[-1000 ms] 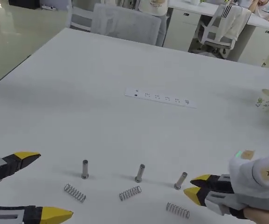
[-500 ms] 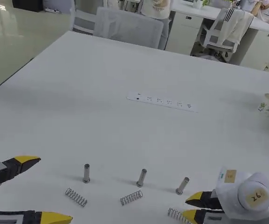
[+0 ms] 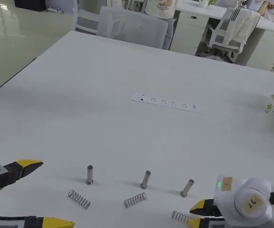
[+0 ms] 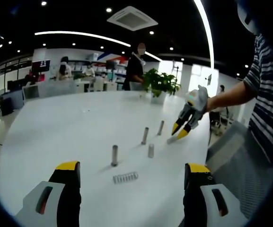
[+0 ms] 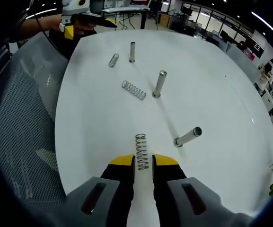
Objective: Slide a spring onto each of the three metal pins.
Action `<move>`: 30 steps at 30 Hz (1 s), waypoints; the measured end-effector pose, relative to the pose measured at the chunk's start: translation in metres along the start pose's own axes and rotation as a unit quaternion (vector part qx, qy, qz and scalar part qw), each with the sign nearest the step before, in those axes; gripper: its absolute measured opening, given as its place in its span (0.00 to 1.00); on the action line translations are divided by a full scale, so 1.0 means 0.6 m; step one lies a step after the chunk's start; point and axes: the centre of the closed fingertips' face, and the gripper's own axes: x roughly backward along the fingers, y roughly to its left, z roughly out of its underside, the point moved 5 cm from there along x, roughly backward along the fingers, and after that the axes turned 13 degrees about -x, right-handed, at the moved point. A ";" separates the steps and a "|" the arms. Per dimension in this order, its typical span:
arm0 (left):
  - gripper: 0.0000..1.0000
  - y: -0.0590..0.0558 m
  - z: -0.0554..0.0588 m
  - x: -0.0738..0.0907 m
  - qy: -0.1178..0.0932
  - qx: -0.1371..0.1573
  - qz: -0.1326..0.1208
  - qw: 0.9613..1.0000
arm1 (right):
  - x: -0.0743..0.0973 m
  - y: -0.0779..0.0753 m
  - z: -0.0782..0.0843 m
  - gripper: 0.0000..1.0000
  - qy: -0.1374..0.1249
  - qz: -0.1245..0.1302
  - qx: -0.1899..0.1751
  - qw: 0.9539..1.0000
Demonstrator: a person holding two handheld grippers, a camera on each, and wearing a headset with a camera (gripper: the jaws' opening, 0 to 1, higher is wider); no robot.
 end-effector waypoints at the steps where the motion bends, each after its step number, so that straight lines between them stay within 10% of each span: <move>1: 0.87 0.000 0.000 0.000 0.000 0.001 0.000 1.000 | -0.001 0.001 0.001 0.12 0.002 -0.002 0.003 1.000; 30: 0.87 -0.003 0.002 0.001 0.002 0.000 -0.001 1.000 | -0.013 -0.006 0.004 0.08 0.019 -0.010 0.026 0.999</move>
